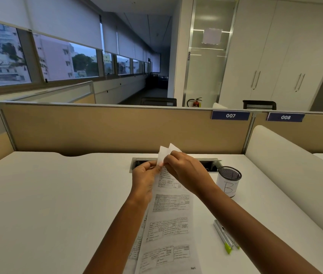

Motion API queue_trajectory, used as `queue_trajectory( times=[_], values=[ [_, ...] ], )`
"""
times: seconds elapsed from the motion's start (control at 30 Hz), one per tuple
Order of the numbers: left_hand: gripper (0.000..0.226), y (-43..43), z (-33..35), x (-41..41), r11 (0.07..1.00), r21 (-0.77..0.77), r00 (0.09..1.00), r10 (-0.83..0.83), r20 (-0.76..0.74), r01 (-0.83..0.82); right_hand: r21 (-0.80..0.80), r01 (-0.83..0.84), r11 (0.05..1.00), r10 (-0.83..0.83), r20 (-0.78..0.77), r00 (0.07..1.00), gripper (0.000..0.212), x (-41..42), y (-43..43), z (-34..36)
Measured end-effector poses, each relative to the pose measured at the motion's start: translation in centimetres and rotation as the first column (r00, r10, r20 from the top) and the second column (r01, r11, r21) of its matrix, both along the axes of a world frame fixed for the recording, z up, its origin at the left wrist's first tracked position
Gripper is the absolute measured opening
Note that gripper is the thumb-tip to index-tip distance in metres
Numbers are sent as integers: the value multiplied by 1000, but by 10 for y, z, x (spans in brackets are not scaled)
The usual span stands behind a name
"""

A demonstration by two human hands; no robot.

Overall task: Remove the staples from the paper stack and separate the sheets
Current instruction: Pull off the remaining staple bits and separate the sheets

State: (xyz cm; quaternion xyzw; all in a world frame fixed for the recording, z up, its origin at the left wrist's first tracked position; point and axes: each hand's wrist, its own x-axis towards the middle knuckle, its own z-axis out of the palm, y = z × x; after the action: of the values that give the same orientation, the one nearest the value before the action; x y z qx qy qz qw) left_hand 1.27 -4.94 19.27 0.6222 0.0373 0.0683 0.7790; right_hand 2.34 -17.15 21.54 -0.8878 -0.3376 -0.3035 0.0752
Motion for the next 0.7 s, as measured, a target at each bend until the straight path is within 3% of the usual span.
queue_trajectory(
  times=[0.23,0.47,0.7],
  values=[
    [10,-3,-3,-1,998,39,997,55,46,-57,-8,9,1000,-10,-63,998,19,2,0,1],
    [12,-5,0,0,995,44,993,85,82,-89,103,8,995,-6,-12,1000,15,-1,-2,-4],
    [11,-5,-4,0,997,20,995,75,63,-77,56,-19,998,21,-37,999,17,1,-5,-1]
  ],
)
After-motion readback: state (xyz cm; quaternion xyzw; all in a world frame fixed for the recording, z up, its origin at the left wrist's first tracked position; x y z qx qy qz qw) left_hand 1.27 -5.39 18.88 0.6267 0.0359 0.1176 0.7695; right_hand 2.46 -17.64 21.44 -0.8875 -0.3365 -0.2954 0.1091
